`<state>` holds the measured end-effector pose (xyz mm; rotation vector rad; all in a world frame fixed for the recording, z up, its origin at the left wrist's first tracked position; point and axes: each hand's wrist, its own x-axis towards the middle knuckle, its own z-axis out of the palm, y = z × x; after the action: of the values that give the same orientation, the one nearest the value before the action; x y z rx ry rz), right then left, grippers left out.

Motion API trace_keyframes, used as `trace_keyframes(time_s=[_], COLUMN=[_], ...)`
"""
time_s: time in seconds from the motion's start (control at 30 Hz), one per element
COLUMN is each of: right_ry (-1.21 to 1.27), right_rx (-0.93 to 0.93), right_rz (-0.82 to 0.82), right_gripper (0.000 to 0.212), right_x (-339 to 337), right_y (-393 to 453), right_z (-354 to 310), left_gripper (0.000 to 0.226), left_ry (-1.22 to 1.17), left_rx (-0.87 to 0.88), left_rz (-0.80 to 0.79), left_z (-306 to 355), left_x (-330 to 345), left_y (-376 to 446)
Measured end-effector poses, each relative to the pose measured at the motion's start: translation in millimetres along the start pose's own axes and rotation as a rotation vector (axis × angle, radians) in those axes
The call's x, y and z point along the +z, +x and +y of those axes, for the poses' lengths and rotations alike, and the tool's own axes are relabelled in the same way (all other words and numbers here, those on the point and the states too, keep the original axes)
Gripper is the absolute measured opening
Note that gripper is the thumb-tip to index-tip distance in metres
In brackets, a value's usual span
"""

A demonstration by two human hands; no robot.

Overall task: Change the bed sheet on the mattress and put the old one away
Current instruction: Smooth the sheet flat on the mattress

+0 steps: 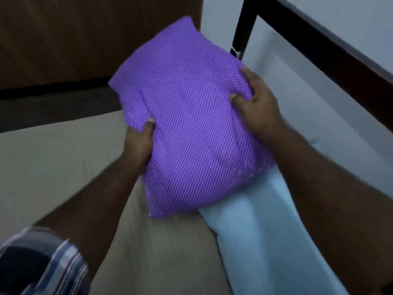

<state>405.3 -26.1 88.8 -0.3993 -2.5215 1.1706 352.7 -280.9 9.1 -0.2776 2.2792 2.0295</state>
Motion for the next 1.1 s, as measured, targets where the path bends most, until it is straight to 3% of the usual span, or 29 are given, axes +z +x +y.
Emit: trace_keyframes(time_s=[0.1,0.17,0.27,0.33,0.4,0.6,0.77,0.9,1.0,1.1], right_ry=[-0.350,-0.481,-0.616,-0.633,-0.649,-0.827,-0.770,-0.767,-0.574,-0.529], right_rx=[0.188,0.266,0.314,0.286,0.246,0.234,0.313,0.462,0.390,0.271], right_rz=[-0.153,-0.340,-0.517,-0.458,-0.402,-0.394,-0.223,-0.272,-0.152,0.077], right_gripper=[0.085,0.089,0.112,0.111,0.093,0.079,0.087,0.093,0.041,0.028], right_x=[-30,-28,-11,-5,-6,3,-7,-16,-31,-56], right_y=[39,32,0,-14,-18,-37,-41,-23,-15,-25], right_z=[65,101,140,158,165,144,137,146,140,126], left_gripper=[0.083,0.104,0.125,0.124,0.118,0.102,0.097,0.107,0.109,0.092], left_ry=[0.178,0.358,0.569,0.562,0.579,0.865,0.709,0.537,0.466,0.412], left_rx=[-0.112,-0.154,-0.085,-0.039,-0.005,0.100,0.048,-0.055,-0.062,0.022], left_rz=[-0.279,-0.488,-0.518,-0.480,-0.463,-0.291,-0.254,-0.372,-0.392,-0.404], left_z=[-29,-62,-107,-119,-119,-113,-116,-132,-136,-123], left_x=[56,83,105,111,113,112,90,81,88,97], left_y=[9,-4,-30,-36,-40,-70,-80,-75,-74,-79])
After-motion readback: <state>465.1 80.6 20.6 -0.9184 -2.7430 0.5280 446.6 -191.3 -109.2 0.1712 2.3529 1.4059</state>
